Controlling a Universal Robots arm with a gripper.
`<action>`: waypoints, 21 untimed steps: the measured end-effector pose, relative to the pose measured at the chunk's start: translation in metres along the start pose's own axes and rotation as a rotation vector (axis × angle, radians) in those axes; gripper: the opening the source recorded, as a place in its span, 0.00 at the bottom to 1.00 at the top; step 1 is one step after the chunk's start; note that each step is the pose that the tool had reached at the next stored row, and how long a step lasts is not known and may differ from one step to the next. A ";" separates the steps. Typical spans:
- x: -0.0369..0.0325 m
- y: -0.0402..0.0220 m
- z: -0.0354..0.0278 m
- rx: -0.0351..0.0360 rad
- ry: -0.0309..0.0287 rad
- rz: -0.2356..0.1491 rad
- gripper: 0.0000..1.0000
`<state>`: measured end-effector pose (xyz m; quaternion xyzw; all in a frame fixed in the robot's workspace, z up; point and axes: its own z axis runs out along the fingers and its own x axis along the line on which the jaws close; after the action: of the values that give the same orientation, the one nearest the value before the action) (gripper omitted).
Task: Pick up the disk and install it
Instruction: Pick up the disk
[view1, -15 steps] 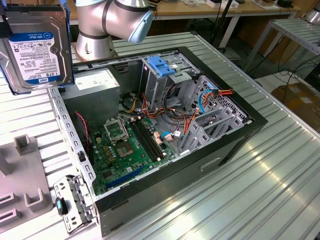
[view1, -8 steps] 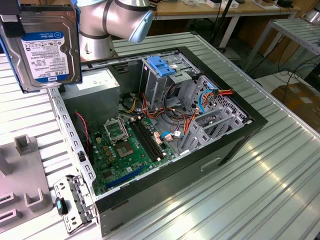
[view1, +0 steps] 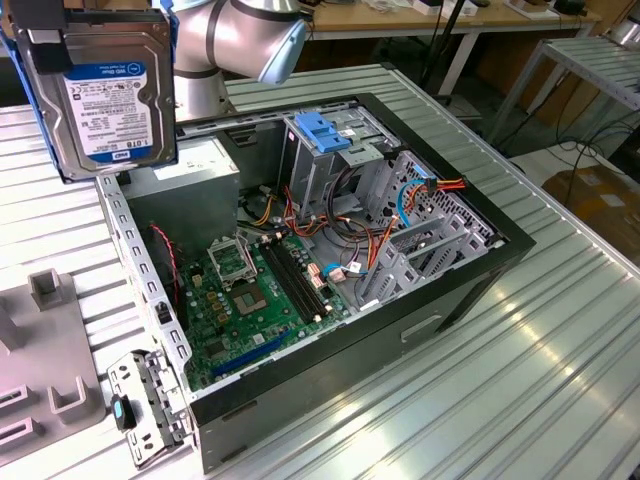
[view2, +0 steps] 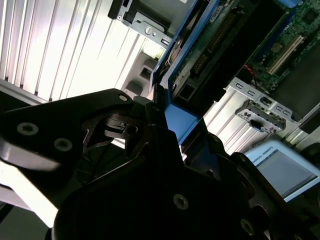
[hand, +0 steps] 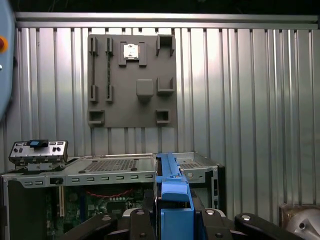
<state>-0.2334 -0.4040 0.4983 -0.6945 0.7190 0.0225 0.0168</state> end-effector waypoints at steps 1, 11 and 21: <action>0.0000 -0.0017 0.0000 0.0000 0.0000 0.000 0.37; 0.0008 -0.0164 -0.0001 0.0000 0.0000 0.000 0.37; 0.0014 -0.0355 -0.0001 0.0000 0.0000 0.000 0.37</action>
<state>-0.1980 -0.4067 0.4980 -0.6944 0.7190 0.0225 0.0168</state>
